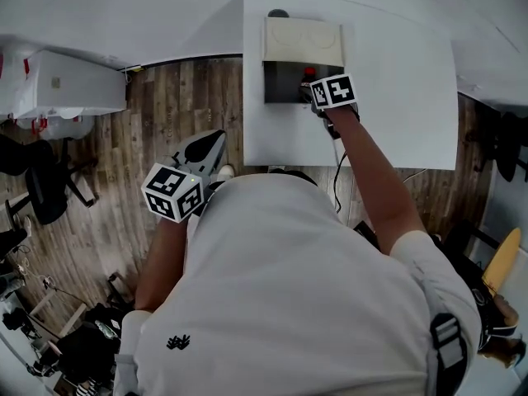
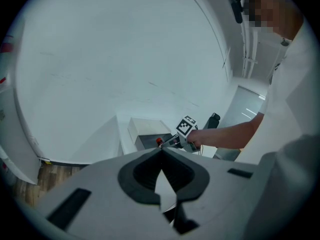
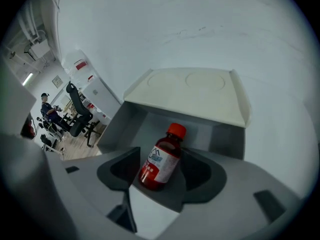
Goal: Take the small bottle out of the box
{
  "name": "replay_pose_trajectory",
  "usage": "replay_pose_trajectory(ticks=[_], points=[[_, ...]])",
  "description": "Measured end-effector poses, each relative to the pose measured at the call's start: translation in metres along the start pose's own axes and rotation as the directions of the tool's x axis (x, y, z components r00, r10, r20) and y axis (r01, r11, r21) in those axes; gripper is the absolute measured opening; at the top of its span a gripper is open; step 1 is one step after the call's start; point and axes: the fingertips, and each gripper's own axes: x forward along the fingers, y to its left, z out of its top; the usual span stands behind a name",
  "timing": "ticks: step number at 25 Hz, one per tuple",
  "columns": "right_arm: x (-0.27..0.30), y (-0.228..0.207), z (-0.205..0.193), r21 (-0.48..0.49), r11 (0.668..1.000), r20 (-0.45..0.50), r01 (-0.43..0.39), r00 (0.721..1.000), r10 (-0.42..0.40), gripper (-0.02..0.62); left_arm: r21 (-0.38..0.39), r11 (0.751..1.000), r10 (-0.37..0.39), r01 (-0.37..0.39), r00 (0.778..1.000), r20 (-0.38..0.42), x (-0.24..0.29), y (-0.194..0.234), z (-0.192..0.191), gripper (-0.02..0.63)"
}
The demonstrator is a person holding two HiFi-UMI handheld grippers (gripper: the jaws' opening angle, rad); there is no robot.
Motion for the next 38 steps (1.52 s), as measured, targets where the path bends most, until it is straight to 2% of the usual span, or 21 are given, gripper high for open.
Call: replay_pose_trajectory(ticks=[9,18,25,32,38], points=[[0.016,-0.009,-0.009,0.006,0.999,-0.130,0.036,0.991,-0.035,0.249,-0.018,0.999,0.038,-0.038,0.999,0.011,-0.006,0.001,-0.006,0.006],[0.018,-0.008,-0.011,-0.005,0.998,-0.159,0.065,0.985,-0.065,0.247,-0.017,0.999,0.038,-0.037,0.999,0.020,-0.016,0.010,-0.006,0.006],[0.014,-0.014,-0.005,-0.005,0.995,-0.086,0.096,0.992,-0.096,0.222,-0.003,1.000,0.031,-0.031,0.999,0.027,-0.024,0.018,-0.003,0.006],[-0.003,-0.008,0.003,0.090,0.994,0.032,0.064,0.997,-0.067,0.218,0.003,1.000,0.013,-0.013,0.999,0.031,-0.039,0.022,-0.006,0.006],[-0.025,-0.002,0.013,0.167,0.985,0.140,0.047,0.988,-0.071,0.216,0.020,1.000,-0.023,0.022,0.999,0.037,-0.043,0.023,-0.007,0.006]])
